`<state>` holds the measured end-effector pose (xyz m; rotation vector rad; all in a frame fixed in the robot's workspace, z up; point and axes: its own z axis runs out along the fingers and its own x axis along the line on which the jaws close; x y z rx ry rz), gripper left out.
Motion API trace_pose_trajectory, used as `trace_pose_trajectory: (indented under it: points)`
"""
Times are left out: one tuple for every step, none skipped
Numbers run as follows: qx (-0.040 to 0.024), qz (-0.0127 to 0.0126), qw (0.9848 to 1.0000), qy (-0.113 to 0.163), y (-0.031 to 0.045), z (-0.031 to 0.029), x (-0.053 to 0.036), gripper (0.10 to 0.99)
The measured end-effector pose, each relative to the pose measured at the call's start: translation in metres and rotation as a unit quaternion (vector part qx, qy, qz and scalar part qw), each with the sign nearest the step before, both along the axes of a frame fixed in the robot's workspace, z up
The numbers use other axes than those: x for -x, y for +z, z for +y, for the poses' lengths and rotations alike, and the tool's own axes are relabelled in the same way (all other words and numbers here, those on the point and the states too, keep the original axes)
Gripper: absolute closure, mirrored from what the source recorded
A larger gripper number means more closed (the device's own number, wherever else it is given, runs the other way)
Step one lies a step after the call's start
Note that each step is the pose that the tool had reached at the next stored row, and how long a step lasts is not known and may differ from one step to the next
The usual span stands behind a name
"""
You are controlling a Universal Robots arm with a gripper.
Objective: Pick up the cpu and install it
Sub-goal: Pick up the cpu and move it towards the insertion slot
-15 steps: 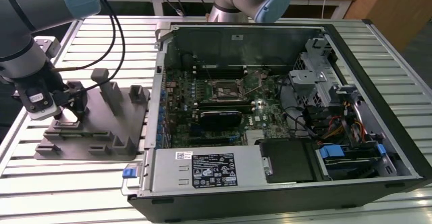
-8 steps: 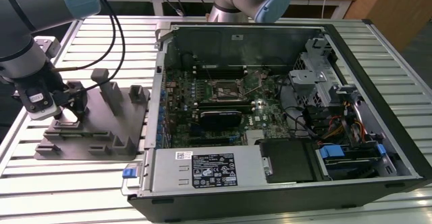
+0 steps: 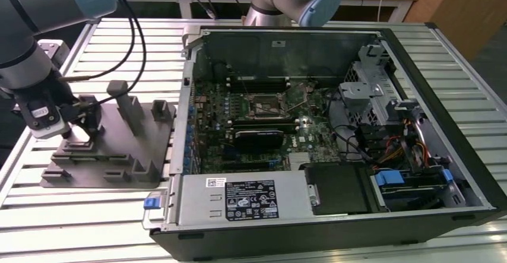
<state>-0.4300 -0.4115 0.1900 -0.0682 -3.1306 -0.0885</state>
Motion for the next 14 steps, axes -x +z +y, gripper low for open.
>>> trace_pose_trajectory:
  points:
    - [0.0, 0.0001, 1.0, 0.0, 0.0013, 0.0, 0.0, 0.545]
    - [0.0, 0.0, 1.0, 0.0, 0.0025, 0.0, 0.0, 0.545]
    - [0.0, 0.0, 1.0, 0.0, 0.0037, 0.0, 0.0, 0.545]
    - [0.0, 0.0001, 1.0, 0.0, 0.0049, 0.0, 0.0, 0.545]
    - [0.0, 0.0, 1.0, 0.0, 0.0062, 0.0, 0.0, 0.545]
    - [0.0, 0.0001, 1.0, 0.0, 0.0076, 0.0, 0.0, 0.545]
    - [0.0, 0.0001, 1.0, 0.0, 0.009, 0.0, 0.0, 0.545]
    - [0.0, 0.0001, 1.0, 0.0, 0.0105, 0.0, 0.0, 0.545]
    - [0.0, 0.0001, 1.0, 0.0, 0.012, 0.0, 0.0, 0.545]
    - [0.0, 0.0, 1.0, 0.0, 0.0134, 0.0, 0.0, 0.545]
    - [0.0, 0.0, 1.0, 0.0, 0.0149, 0.0, 0.0, 0.545]
    - [0.0, 0.0, 1.0, 0.0, 0.0165, 0.0, 0.0, 0.545]
    - [0.0, 0.0, 1.0, 0.0, 0.0181, 0.0, 0.0, 0.545]
    - [0.0, 0.0001, 1.0, 0.0, 0.0199, 0.0, 0.0, 0.545]
